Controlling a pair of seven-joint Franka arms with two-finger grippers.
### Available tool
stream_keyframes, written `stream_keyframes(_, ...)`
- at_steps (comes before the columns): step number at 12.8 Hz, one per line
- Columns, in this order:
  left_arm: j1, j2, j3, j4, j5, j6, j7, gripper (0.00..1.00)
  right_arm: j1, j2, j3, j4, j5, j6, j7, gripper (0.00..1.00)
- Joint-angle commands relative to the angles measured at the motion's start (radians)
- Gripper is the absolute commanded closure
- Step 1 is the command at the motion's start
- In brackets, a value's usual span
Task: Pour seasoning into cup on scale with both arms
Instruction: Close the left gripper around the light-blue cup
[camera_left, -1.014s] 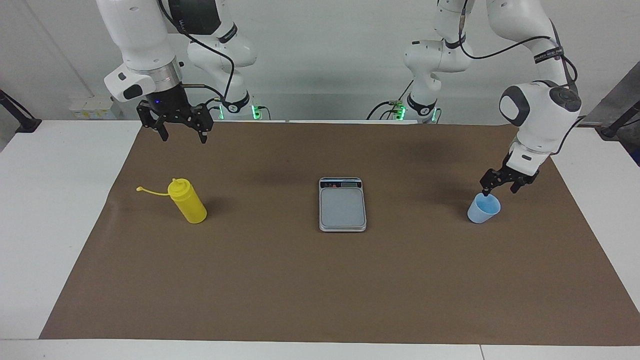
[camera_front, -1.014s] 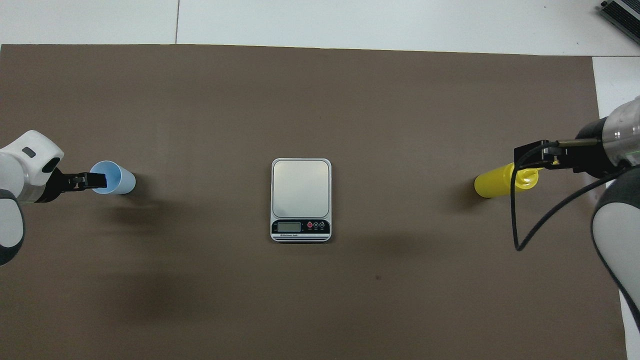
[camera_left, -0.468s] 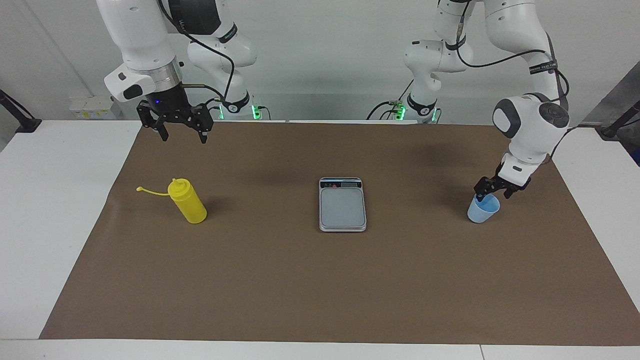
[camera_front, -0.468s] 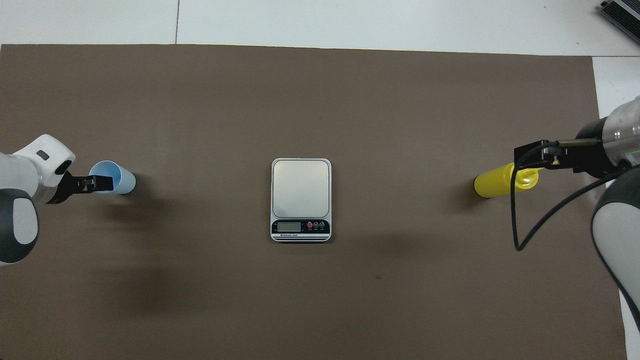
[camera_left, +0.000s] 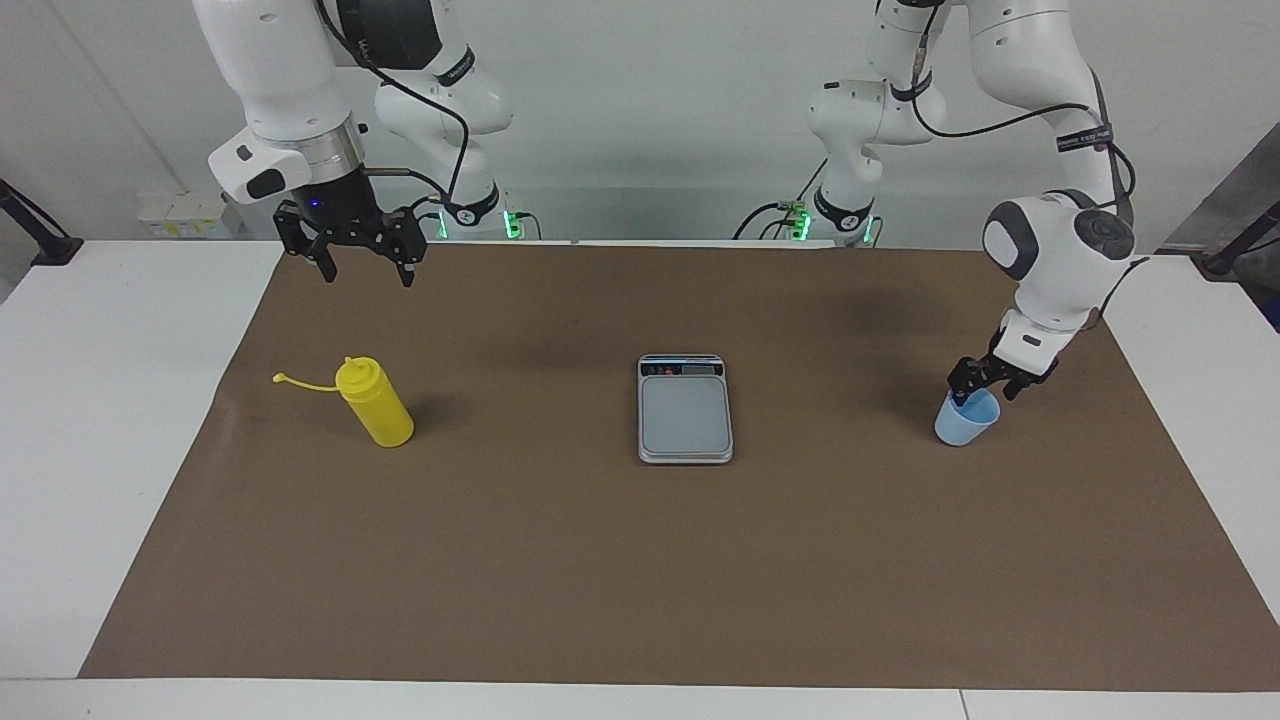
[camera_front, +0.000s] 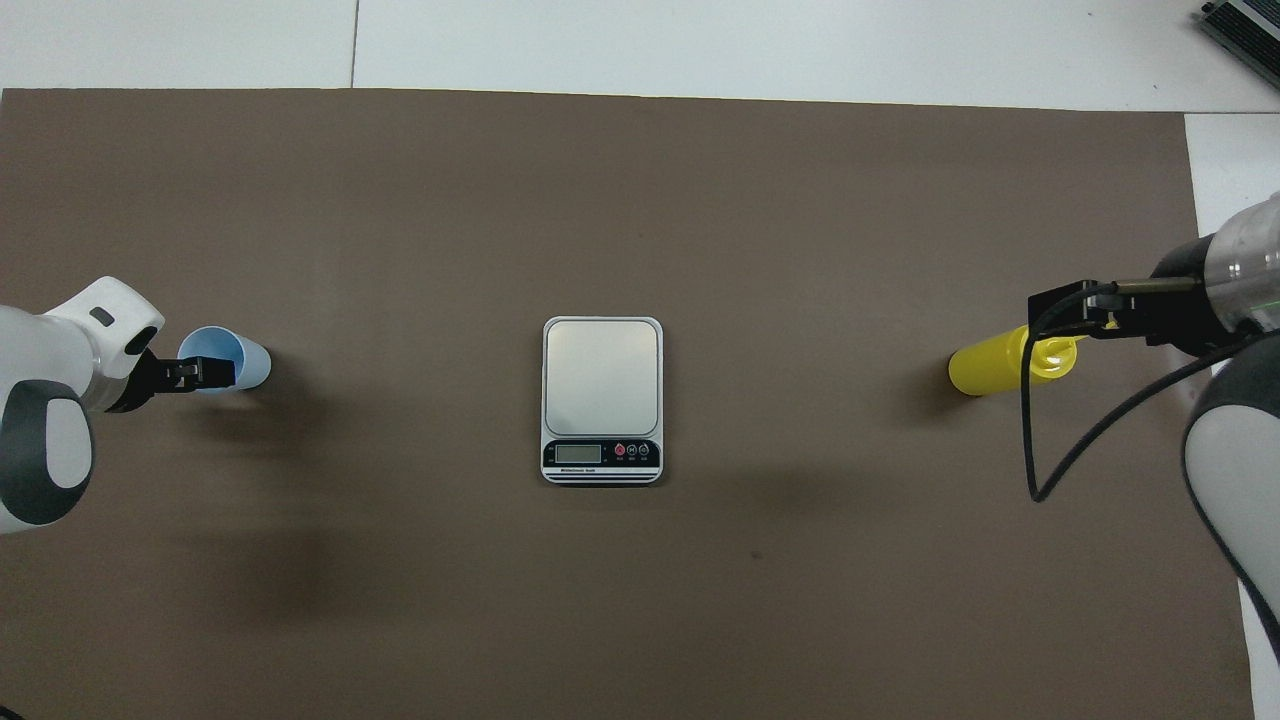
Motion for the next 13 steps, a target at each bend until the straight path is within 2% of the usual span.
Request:
stream_keyframes(1, 0.002, 0.006, 0.004, -0.006, -0.009, 0.033, 0.020, 0.40, -0.007, -0.016, 0.002, -0.019, -0.005, 0.001, -0.021, 0.00)
stream_keyframes(3, 0.002, 0.011, 0.004, -0.006, -0.009, 0.035, 0.021, 0.60, -0.008, -0.016, 0.002, -0.019, -0.005, 0.001, -0.021, 0.00)
stream_keyframes(6, 0.002, 0.012, 0.004, -0.006, -0.011, 0.036, 0.020, 0.83, -0.007, -0.016, 0.002, -0.019, -0.005, 0.001, -0.021, 0.00)
stream_keyframes(9, 0.002, 0.015, 0.002, -0.004, -0.011, 0.036, 0.017, 0.96, -0.007, -0.016, 0.002, -0.019, -0.005, 0.001, -0.021, 0.00)
stream_keyframes(13, -0.004, 0.035, -0.006, 0.049, -0.024, -0.008, 0.003, 1.00, -0.007, -0.016, 0.002, -0.019, -0.005, 0.001, -0.021, 0.00)
